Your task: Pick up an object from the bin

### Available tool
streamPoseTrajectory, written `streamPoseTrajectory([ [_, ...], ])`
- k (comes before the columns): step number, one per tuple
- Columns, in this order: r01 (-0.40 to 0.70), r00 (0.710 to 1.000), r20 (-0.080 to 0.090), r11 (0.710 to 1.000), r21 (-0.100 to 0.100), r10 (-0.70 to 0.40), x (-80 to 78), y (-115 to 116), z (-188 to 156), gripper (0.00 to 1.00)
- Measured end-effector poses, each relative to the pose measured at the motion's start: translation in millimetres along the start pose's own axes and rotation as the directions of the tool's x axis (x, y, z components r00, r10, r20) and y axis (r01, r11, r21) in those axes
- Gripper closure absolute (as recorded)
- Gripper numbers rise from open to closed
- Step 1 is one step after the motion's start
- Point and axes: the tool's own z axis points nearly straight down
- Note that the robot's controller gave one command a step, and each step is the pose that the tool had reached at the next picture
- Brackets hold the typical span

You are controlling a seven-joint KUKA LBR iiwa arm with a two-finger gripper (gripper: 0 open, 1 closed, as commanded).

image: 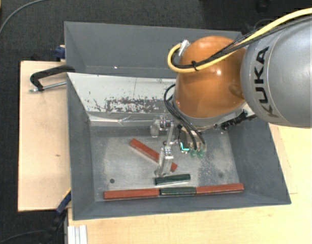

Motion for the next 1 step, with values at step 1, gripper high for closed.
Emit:
streamPoseTrajectory([
  [1,-0.215,0.977,0.001,0.977,0.0,0.215,-60.7,-22.0,175.7,0.0],
])
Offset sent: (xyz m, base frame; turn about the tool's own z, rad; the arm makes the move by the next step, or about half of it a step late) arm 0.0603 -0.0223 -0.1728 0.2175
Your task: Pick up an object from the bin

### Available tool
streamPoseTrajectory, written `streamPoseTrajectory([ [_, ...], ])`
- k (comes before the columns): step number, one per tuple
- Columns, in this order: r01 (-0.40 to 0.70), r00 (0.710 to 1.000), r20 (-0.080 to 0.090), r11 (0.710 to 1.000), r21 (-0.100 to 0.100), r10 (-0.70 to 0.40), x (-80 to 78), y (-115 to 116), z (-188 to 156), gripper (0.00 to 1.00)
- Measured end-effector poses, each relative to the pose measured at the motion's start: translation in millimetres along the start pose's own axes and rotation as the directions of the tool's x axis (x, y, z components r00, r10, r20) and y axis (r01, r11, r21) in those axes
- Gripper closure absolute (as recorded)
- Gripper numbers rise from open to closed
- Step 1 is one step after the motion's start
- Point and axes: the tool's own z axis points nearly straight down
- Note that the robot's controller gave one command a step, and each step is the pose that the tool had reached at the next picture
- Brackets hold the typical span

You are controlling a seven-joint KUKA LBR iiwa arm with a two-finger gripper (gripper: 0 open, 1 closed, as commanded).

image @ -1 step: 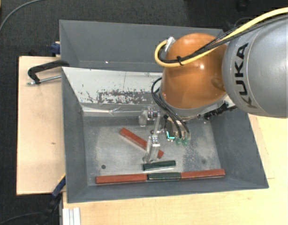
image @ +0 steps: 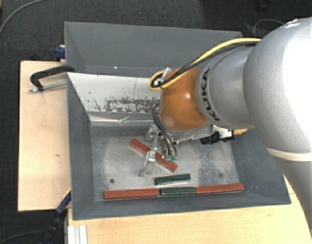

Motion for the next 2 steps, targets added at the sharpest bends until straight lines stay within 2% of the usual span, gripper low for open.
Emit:
streamPoseTrajectory([
  [2,0.001,1.0,0.006,1.0,-0.003,-0.001,-0.3,2.1,-1.3,0.0],
])
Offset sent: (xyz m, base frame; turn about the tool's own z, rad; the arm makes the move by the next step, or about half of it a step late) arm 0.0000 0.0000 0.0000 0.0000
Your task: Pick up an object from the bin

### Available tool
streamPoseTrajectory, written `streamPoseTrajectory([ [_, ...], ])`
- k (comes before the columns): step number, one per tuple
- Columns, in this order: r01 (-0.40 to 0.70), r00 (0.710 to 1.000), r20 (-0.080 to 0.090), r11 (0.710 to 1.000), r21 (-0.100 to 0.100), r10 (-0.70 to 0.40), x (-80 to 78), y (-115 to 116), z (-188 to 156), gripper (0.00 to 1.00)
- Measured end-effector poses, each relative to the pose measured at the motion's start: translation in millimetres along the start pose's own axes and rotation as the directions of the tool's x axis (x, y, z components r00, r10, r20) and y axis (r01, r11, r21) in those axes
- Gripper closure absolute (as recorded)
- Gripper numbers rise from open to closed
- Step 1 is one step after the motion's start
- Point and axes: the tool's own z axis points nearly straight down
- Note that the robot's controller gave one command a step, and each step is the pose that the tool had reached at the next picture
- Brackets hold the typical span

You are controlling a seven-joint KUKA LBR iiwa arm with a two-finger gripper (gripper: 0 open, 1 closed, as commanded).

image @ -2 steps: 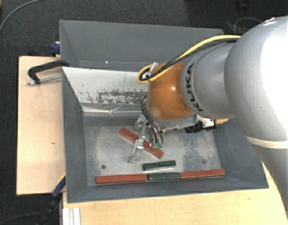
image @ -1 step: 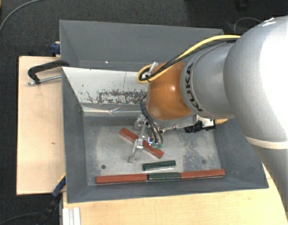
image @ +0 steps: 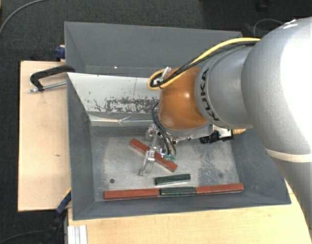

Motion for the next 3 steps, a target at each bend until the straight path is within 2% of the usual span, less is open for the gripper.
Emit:
streamPoseTrajectory([
  [2,0.0,1.0,0.003,1.0,-0.002,0.0,-1.0,2.3,-1.5,0.0],
  [3,0.0,1.0,0.003,1.0,-0.002,0.0,-0.9,2.3,-1.6,1.0],
])
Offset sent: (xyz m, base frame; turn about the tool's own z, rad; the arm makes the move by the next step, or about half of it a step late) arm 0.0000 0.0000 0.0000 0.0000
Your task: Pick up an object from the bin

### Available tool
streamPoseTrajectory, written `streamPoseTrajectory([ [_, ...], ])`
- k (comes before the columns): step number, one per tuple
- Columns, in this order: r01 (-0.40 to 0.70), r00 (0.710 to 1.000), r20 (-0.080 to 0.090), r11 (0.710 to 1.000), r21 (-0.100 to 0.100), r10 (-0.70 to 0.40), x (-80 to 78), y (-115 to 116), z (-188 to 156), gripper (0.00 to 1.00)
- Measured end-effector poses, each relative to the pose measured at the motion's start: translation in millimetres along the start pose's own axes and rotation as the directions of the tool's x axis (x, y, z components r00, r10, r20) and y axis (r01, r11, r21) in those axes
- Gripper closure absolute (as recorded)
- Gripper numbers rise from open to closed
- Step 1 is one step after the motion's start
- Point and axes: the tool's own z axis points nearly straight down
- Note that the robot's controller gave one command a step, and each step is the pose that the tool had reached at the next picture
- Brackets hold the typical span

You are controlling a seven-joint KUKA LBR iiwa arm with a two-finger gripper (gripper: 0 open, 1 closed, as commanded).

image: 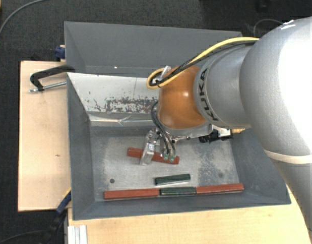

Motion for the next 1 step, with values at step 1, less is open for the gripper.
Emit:
streamPoseTrajectory([
  [1,0.001,1.0,0.005,1.0,-0.002,-0.001,-1.6,1.7,-27.3,1.0],
])
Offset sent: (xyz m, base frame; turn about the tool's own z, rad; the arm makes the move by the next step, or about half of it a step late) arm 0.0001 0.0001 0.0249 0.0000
